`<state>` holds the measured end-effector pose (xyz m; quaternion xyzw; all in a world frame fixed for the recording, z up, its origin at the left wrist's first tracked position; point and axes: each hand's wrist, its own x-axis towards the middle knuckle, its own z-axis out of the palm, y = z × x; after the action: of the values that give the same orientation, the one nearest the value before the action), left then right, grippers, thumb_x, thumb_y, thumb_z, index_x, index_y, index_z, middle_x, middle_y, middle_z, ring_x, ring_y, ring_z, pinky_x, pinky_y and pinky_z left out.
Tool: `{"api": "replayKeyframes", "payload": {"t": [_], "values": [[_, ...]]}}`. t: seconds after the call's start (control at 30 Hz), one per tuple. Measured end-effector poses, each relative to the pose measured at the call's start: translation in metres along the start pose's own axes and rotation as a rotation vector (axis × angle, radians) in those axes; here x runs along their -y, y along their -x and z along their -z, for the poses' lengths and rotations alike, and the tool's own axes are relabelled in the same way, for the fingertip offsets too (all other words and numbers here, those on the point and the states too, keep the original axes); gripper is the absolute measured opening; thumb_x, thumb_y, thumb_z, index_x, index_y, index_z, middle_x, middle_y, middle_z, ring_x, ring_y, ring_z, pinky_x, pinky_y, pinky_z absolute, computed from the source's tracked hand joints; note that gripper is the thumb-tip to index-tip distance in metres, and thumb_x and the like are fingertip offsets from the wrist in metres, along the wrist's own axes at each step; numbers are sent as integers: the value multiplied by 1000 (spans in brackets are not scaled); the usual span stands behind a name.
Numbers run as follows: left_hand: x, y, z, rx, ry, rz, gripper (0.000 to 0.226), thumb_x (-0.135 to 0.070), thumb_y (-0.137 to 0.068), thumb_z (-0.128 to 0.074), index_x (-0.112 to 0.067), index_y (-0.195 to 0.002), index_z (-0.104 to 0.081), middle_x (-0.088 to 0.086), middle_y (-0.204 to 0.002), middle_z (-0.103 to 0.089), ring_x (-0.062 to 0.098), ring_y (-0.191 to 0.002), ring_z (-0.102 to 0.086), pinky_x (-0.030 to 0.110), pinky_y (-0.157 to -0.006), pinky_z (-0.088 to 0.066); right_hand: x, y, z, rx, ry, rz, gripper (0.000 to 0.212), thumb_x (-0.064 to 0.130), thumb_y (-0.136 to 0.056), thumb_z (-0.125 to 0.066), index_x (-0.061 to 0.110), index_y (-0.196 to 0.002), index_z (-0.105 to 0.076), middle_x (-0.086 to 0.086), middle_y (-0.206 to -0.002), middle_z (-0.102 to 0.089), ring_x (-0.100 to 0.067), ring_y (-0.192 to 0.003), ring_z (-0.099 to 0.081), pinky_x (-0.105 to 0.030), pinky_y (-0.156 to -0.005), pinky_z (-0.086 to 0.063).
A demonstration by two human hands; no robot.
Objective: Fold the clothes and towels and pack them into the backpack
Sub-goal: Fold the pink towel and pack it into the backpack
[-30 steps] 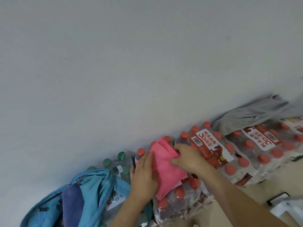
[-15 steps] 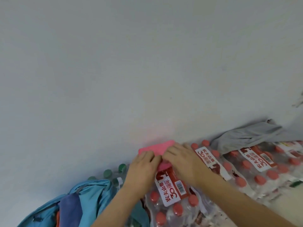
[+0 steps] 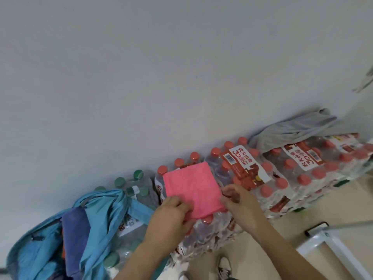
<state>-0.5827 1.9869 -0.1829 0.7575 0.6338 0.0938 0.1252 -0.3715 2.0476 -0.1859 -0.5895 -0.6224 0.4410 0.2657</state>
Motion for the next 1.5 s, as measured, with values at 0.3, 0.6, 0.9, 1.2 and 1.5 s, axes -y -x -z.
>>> {"api": "replayKeyframes", "payload": {"t": [0.3,0.6,0.9,1.2,1.5], "values": [[-2,0,-3,-92,-39,-190,32,-21,-57,-85,-27,-83,-68,-9,-73,-57,13,-62,-56,21,-50,-45,-4,0,-9,-34,122,0,26,10,-80,-70,26,-88,-52,9,-71,-52,-7,-67,-53,-22,-61,-43],[-2,3,-15,-49,-148,-258,46,-28,-69,-67,-27,-114,-59,-10,-82,-60,10,-71,-59,22,-59,-52,-4,0,-18,-166,496,354,30,-2,-71,-70,19,-87,-56,4,-86,-51,-15,-77,-51,-23,-62,-42],[-16,-8,-18,-127,-277,-126,34,-44,-60,-81,-24,-84,-68,-6,-83,-60,16,-76,-57,28,-62,-50,-11,1,-15,75,853,698,43,31,-76,-43,21,-108,-70,2,-112,-69,-12,-85,-68,-28,-80,-52],[-9,-27,-17,-103,-225,-165,21,-31,-64,-74,-16,-78,-69,-2,-70,-66,17,-61,-62,26,-54,-51,5,-7,-18,70,984,704,52,56,-77,-44,24,-110,-67,7,-96,-65,-13,-84,-62,-35,-85,-33],[-12,-16,13,132,178,-57,21,-30,-76,-56,-27,-96,-60,-9,-86,-60,13,-77,-52,31,-70,-48,4,-5,-15,228,987,766,17,31,-63,-54,25,-72,-66,10,-73,-63,-10,-63,-62,-23,-56,-48]]}}
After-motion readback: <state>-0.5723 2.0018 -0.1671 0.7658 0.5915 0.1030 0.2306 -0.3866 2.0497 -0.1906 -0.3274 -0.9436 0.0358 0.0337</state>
